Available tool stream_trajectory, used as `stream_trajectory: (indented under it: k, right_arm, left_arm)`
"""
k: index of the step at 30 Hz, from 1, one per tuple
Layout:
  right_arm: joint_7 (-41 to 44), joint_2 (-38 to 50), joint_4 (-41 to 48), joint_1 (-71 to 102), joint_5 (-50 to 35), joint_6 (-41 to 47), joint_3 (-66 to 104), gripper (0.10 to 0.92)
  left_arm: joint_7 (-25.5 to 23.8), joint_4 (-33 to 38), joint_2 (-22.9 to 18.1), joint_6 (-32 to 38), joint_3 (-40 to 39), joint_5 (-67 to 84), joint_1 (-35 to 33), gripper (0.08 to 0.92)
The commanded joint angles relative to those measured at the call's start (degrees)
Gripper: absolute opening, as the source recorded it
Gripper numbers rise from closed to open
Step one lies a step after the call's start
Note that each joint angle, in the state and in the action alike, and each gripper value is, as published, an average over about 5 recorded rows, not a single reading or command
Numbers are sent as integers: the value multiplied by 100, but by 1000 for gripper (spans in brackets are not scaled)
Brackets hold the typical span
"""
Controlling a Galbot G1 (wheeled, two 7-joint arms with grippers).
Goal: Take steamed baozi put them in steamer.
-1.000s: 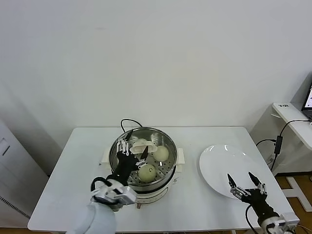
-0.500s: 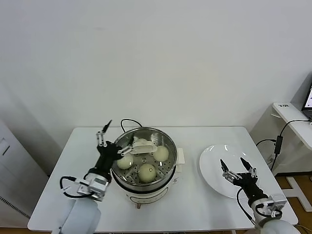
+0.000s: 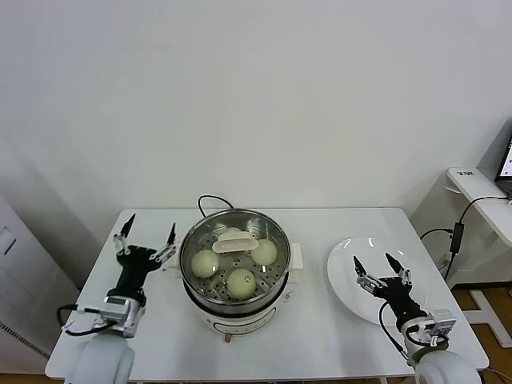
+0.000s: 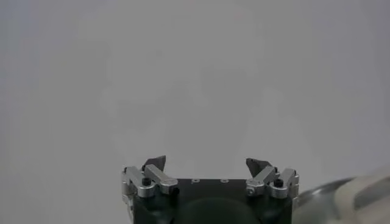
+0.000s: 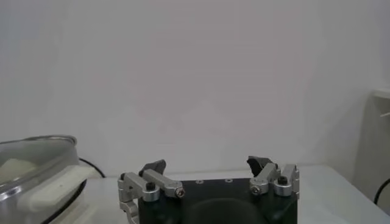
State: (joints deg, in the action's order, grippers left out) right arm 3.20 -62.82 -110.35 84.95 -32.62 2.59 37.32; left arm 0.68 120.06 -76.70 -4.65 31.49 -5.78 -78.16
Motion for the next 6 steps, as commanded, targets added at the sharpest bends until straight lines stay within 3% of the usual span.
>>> stream_trajectory:
  k: [1,6]
  right_arm:
    - [15,-84,85,-133,102,-15,-104,823]
    - [15,-95,95,-130,117,-25,-104,823]
  left_arm:
    - [-380,-295,-198,302,833,591,-571,823]
    - [-530,-339,-218,397,914,738,-724,823]
